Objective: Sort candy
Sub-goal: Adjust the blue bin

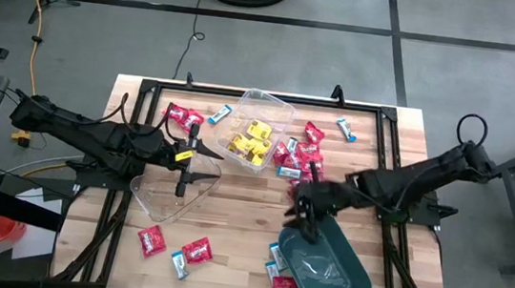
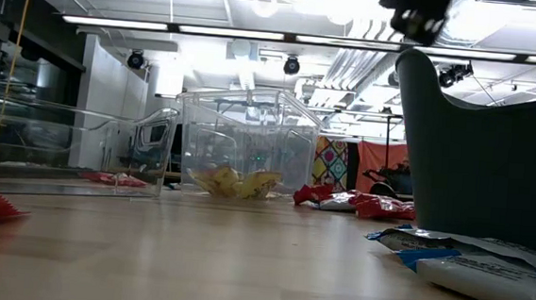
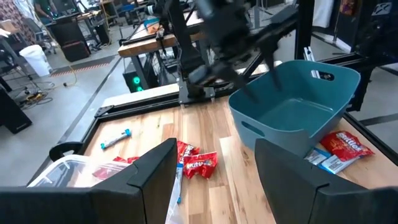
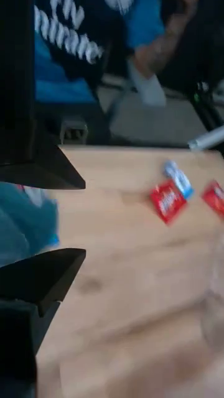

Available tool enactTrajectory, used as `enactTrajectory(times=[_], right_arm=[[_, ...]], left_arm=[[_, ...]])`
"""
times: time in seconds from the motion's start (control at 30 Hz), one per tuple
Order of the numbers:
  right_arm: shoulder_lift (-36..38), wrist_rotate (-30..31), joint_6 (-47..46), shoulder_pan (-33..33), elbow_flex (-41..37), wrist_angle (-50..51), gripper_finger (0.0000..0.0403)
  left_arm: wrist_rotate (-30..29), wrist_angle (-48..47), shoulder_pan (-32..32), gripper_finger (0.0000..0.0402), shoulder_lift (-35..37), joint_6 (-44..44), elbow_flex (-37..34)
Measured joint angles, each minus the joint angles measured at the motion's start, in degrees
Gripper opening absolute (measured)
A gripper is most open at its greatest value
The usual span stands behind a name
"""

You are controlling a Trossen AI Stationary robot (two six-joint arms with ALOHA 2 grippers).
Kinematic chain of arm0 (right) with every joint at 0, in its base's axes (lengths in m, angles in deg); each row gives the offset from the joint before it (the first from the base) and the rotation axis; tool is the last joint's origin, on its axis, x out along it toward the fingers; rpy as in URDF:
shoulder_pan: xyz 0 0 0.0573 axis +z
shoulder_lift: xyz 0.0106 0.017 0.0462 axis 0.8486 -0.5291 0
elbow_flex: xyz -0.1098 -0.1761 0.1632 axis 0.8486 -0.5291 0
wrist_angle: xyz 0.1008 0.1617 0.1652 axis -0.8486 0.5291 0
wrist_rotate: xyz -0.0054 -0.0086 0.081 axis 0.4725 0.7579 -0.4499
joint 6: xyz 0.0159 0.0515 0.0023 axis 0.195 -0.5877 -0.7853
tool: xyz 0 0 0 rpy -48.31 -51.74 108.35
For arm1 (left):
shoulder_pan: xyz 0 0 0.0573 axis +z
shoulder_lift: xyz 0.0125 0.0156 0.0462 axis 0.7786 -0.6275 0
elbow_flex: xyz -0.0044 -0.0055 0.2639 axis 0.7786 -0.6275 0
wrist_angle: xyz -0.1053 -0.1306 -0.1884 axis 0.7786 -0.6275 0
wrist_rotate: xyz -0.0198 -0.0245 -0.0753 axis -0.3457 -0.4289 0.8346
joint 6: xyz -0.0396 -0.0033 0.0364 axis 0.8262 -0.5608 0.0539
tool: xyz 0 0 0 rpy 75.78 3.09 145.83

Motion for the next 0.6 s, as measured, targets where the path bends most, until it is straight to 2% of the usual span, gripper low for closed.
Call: enactTrajectory(times=[0.17, 0.27, 0.43, 0.6], right_arm=[[-1.6, 4.1, -6.4, 7.2, 0.0, 1.0, 0.0151], [-3.1, 5.1, -11.1, 9.6, 0.0, 5.5, 0.0144], [-4.9, 3.1, -20.2, 10.2, 0.0, 20.1, 0.0118], [-6.0, 4.0, -23.0, 9.5, 0.0, 31.3, 0.0059]], left_arm=[[0.0, -0.7, 0.0, 0.0205, 0.0, 0.2, 0.0], [0.0, -0.7, 0.0, 0.0205, 0.0, 0.9, 0.0], [0.0, 0.0, 0.0, 0.0205, 0.0, 0.9, 0.0], [0.0, 0.4, 0.0, 0.0205, 0.0, 0.4, 0.0]])
